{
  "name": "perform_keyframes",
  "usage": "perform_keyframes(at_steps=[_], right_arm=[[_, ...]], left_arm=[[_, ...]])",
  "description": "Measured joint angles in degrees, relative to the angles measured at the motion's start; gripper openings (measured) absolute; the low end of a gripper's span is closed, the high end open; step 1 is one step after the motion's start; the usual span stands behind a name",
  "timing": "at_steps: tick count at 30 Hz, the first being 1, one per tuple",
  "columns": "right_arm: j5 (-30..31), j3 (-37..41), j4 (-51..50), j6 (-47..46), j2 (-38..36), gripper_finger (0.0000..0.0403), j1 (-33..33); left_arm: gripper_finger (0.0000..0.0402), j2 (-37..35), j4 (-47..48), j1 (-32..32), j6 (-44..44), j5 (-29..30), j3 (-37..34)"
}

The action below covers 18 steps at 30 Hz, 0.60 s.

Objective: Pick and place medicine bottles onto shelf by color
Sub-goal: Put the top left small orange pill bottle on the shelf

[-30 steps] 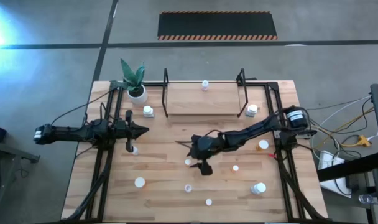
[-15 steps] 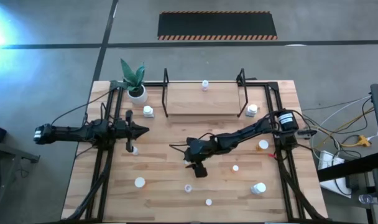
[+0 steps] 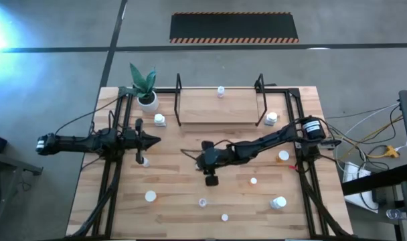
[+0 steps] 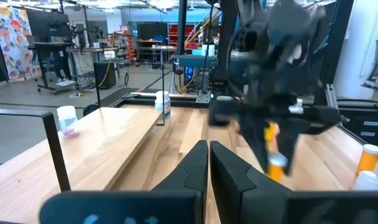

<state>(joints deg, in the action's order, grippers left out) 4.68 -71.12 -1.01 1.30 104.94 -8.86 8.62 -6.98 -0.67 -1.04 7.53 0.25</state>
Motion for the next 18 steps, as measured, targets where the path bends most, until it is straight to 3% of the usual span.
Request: perform_keyframes(at_steps=[3, 6, 15, 18], right_arm=[[8.03, -2.81, -4.89, 1.06, -1.60, 0.0115, 1.50], [11.69, -5.27, -9.16, 3.34, -2.58, 0.0104, 4.08], [11.56, -9.20, -8.13, 10.57, -2.83, 0.0102, 20.72], [7.14, -9.11, -4.45, 8.40, -2.81, 0.0103, 27.57]], left_arm=[[0.0000, -0.02, 0.00, 0.00, 0.00, 0.00, 0.00], [0.0000, 0.02, 0.00, -0.01, 0.00, -0.01, 0.00], [0.0000, 0.13, -0.01, -0.02, 0.00, -0.02, 0.00], [0.0000, 0.11, -0.02, -0.02, 0.00, -0.01, 0.00]])
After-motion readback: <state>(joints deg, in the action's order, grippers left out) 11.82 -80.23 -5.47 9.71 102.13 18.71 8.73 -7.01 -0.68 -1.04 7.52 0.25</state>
